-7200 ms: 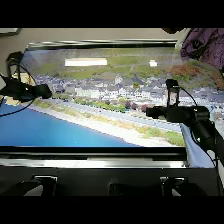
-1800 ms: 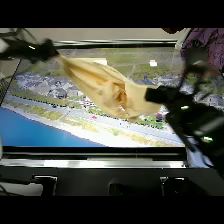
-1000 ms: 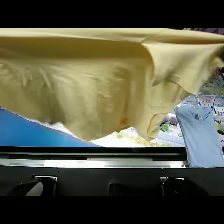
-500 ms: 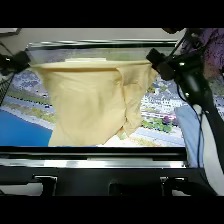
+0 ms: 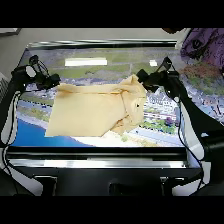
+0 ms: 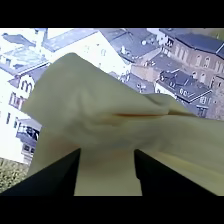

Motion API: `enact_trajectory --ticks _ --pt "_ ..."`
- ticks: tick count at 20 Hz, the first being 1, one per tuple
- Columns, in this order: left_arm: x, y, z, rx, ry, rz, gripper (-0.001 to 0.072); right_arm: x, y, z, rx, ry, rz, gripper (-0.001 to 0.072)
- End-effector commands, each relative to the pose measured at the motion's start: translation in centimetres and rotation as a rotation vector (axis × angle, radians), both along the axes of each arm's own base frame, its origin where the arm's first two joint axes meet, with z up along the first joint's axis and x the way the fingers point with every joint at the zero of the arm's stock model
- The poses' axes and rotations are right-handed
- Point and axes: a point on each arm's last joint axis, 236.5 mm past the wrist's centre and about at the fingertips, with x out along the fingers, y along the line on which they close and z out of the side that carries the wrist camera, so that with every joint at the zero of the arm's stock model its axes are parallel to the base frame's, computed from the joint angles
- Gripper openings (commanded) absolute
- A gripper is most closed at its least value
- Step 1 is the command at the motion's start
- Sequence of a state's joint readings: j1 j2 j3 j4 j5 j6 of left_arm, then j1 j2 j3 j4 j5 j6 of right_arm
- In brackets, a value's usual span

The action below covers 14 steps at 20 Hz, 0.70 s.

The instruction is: Fold the clothes and pants, and hang the long-sleeved shirts on hangers.

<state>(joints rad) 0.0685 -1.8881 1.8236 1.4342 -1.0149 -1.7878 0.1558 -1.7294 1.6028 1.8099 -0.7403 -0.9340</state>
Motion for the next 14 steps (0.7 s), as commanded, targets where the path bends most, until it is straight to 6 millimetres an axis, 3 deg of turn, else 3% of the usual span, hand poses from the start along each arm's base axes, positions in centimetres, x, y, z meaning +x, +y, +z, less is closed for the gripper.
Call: enact_trajectory --ticks 1,4,6,7,8,11,14 --pt "-2.6 1.9 2.1 -0.003 0.080 -0.012 0.0482 -3.4 -1.7 2.4 -0.058 0.040 0.191 0.0363" --pt "-6.8 5.9 6.2 -0.001 0.127 0.031 0.0483 -8.3 -6.7 4.9 -0.174 0.102 0.315 0.0362" --pt "-10.2 7.7 7.1 -0.013 0.166 0.077 0.0483 -12.5 -8.5 3.9 -0.160 0.169 0.333 0.0362" --pt "-12.2 8.2 6.7 -0.020 0.191 0.097 0.0482 -15.1 -8.1 2.4 -0.121 0.202 0.338 0.0363" --pt "-14.7 8.4 5.7 -0.030 0.225 0.118 0.0482 -17.8 -7.1 0.4 -0.066 0.237 0.331 0.0383" --pt "-22.1 7.2 2.1 -0.079 0.332 0.158 0.0482 -24.5 -0.8 -4.3 0.176 0.273 0.289 0.0415" --pt "-27.2 5.4 -0.1 -0.101 0.410 0.156 0.0481 -28.2 3.9 -7.9 0.235 0.281 0.275 0.0415"
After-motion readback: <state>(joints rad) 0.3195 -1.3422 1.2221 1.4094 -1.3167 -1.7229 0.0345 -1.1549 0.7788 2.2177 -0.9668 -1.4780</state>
